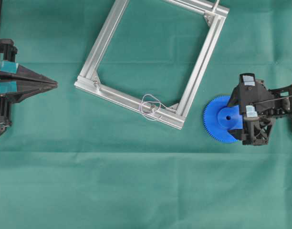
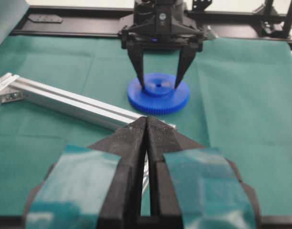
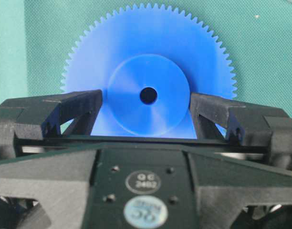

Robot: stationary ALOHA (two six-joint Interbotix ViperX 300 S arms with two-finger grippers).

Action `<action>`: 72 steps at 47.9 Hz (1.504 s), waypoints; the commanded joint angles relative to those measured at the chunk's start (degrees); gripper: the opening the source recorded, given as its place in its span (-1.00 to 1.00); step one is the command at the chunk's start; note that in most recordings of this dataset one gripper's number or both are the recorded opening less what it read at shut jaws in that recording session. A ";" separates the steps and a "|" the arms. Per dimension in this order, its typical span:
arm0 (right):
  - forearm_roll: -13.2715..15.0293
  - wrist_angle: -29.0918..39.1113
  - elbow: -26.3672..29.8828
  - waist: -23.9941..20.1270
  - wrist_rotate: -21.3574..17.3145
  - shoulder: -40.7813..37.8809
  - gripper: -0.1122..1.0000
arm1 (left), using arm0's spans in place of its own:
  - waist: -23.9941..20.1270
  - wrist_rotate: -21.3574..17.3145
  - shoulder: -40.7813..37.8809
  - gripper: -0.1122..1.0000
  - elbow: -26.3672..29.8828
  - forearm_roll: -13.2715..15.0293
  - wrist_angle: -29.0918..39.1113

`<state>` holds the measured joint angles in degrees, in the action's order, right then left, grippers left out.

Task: Find the location of the shaft and insert the gear.
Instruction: 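Lower the right gripper over the blue gear hub and close on it, then lift the blue gear and carry it left toward the frame shaft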

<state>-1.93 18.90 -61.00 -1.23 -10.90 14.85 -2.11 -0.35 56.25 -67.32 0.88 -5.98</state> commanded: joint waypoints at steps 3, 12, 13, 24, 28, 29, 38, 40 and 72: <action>-0.09 -0.44 0.44 -0.09 0.00 0.18 0.87 | -0.18 0.09 -0.18 -0.77 1.49 0.09 -0.26; -0.09 -0.70 0.44 -0.09 0.00 -0.35 0.86 | -0.18 0.09 -0.09 -0.77 1.49 0.09 -0.26; -0.09 -0.62 0.44 -0.09 0.00 -0.35 0.86 | -0.18 0.09 -0.09 -0.77 1.49 0.09 -0.35; -0.09 -0.62 0.70 -0.09 -0.09 -1.14 0.86 | -0.18 0.18 -0.18 -0.77 1.49 0.09 -0.26; -0.09 -0.70 0.88 0.00 -0.09 -1.23 0.84 | -0.18 0.18 -0.18 -0.77 1.41 0.09 -0.26; -0.09 -0.62 0.88 -0.09 -0.09 -1.32 0.83 | -0.18 0.18 -0.18 -0.77 1.49 0.09 -0.26; -0.09 -0.53 0.88 0.00 -0.09 -2.29 0.44 | -0.18 0.18 -0.18 -0.77 1.41 0.09 -0.26; -0.09 -0.44 0.88 0.00 -0.09 -2.64 0.44 | -0.18 0.18 -0.18 -0.77 1.41 0.09 -0.26; -0.09 1.58 1.58 0.18 -1.85 -4.57 0.44 | -0.18 0.26 -0.18 -0.77 1.49 0.18 0.00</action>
<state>-1.85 19.42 -59.50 -1.05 -11.87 11.51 -2.11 -0.18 56.34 -67.32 0.97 -5.80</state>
